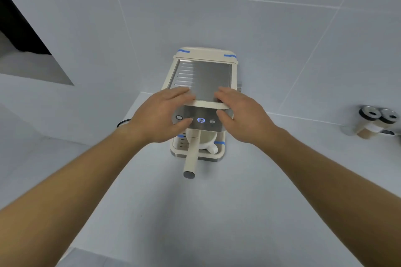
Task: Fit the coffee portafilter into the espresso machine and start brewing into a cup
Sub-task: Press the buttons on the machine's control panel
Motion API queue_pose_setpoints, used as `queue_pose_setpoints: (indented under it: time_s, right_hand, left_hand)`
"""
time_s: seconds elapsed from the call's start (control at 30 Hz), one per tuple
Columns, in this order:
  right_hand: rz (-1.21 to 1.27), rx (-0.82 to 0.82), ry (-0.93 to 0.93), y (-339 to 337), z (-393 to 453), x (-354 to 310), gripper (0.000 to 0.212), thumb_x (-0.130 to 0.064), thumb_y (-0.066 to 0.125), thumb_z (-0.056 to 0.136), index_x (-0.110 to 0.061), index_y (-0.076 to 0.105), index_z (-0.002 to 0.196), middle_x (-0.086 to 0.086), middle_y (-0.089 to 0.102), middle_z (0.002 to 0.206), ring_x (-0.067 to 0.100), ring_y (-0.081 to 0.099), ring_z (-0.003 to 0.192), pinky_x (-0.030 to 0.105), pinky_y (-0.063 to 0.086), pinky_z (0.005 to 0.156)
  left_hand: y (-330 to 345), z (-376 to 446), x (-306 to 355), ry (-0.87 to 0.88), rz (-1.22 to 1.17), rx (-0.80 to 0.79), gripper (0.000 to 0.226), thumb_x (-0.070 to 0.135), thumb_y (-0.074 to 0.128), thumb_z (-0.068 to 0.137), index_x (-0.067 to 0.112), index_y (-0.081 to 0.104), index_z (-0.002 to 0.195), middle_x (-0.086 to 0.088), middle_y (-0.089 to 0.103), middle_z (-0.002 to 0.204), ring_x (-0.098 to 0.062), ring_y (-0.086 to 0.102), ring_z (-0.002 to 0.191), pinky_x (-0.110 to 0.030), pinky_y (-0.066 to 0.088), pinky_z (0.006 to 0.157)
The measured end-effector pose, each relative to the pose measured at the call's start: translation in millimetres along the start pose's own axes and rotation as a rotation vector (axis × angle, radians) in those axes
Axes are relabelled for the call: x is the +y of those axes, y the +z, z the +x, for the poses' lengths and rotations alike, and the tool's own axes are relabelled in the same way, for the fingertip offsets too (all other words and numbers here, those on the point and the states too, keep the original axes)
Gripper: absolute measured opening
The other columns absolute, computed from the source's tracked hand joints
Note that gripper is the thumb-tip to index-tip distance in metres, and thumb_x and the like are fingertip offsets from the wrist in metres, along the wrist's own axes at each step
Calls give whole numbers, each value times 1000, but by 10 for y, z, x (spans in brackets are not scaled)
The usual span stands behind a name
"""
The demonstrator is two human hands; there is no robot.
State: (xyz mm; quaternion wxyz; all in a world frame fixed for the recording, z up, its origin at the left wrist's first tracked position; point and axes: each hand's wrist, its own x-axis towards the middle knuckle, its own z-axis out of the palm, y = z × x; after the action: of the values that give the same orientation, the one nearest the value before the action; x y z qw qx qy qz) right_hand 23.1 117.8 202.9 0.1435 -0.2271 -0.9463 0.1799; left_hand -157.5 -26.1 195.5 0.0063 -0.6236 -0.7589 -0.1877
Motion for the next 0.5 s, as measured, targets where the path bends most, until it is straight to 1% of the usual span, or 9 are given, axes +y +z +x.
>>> queue_pose_setpoints:
  time_s: [0.07,0.1,0.13,0.2,0.3,0.4,0.5]
  right_hand:
    - [-69,-12,-47,54,56,22,23,-16,51,93,-7,60,112,7,60,111,23,51,102,41,46,83]
    - [-108,-12,-62,89,83,35,22,-17,51,92,-6,60,109,7,58,104,23,49,97,40,45,81]
    - [-139,-8,-79,125,98,59,24,-18,51,92,-6,60,111,7,57,103,23,48,95,39,44,83]
    - [-166,20,-118,178,115,106,31,-19,49,94,-4,59,119,8,58,111,25,49,101,38,42,91]
    - [-162,68,-126,237,89,165,40,-22,47,96,-2,57,130,14,58,131,29,48,120,34,33,105]
    - [-135,79,-102,293,62,179,47,-27,42,96,-2,55,133,16,55,140,32,46,129,40,32,112]
    - [-135,87,-82,335,64,177,50,-30,40,96,-3,55,134,16,54,141,33,47,132,42,32,114]
  left_hand:
    - [45,87,-85,49,82,-35,65,44,61,82,14,54,139,-8,51,148,-28,51,132,-39,36,110]
    - [63,131,-128,68,114,-45,68,48,59,82,14,51,141,-8,49,149,-27,49,133,-40,34,112]
    - [85,167,-160,81,138,-48,73,52,56,82,14,48,143,-8,48,151,-26,47,136,-40,31,114]
    - [125,234,-207,113,169,-34,80,59,51,79,14,46,145,-8,47,152,-26,44,139,-40,28,116]
    - [192,284,-225,158,198,-3,85,64,52,76,12,49,143,-11,50,149,-30,46,138,-45,33,114]
    - [268,274,-206,154,202,52,86,67,57,73,12,54,139,-11,55,145,-32,50,134,-50,38,111]
    - [326,278,-201,126,202,110,83,66,64,72,13,58,136,-9,59,141,-32,54,131,-50,40,109]
